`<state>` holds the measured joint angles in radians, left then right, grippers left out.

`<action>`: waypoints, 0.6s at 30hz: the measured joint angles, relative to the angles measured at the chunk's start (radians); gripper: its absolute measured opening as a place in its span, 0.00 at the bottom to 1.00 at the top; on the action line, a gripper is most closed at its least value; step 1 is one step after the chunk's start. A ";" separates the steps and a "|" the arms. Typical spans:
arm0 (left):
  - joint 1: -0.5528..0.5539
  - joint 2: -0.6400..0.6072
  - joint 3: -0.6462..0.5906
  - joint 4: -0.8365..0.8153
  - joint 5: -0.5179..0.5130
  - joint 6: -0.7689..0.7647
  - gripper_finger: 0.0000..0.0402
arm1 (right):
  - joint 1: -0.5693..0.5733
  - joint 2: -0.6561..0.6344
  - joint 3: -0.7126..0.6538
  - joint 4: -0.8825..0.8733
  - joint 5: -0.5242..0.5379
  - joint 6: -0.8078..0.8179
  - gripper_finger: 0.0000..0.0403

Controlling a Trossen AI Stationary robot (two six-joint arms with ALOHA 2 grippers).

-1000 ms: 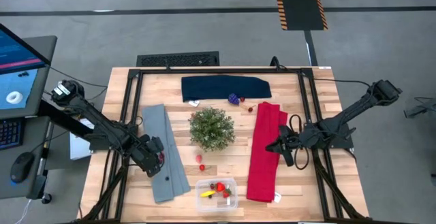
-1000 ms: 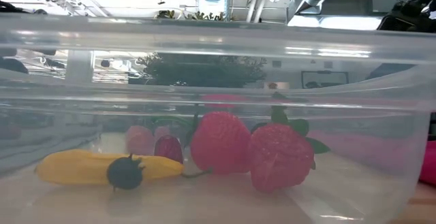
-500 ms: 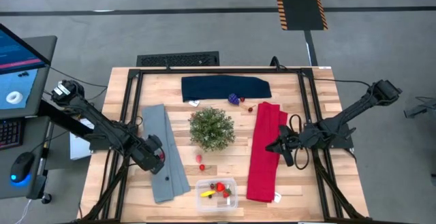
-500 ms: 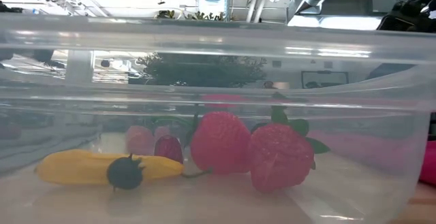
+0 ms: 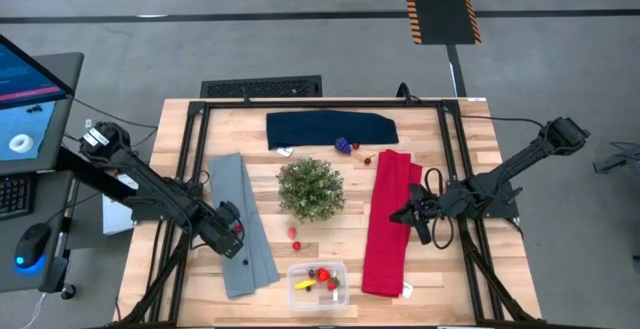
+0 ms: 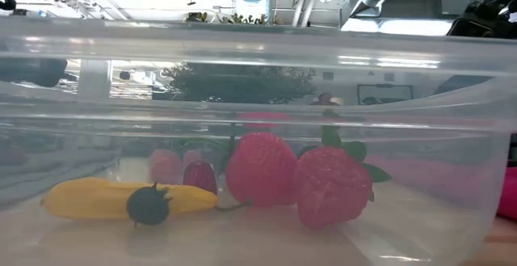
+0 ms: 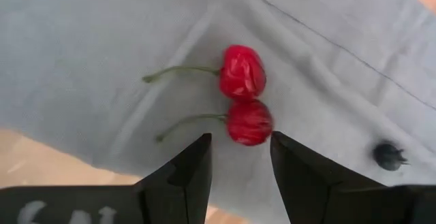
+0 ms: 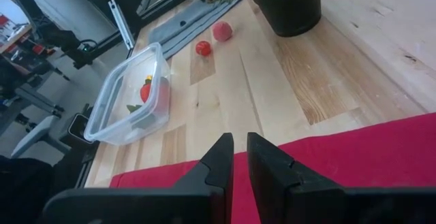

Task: Pick and placing Produce into tupperware
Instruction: Put the cherry into the transparent container

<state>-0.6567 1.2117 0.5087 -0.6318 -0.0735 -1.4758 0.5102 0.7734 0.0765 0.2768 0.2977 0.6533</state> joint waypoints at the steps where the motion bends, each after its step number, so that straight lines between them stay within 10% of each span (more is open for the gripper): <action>1: 0.000 0.000 0.000 0.005 0.000 0.000 0.34 | 0.000 0.000 0.000 0.000 0.000 0.000 0.16; 18: 0.011 -0.001 0.000 0.009 0.025 0.040 0.34 | 0.000 0.000 0.000 0.000 0.001 -0.007 0.16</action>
<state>-0.6453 1.2106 0.5091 -0.6224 -0.0487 -1.4357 0.5102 0.7734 0.0765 0.2768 0.2988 0.6464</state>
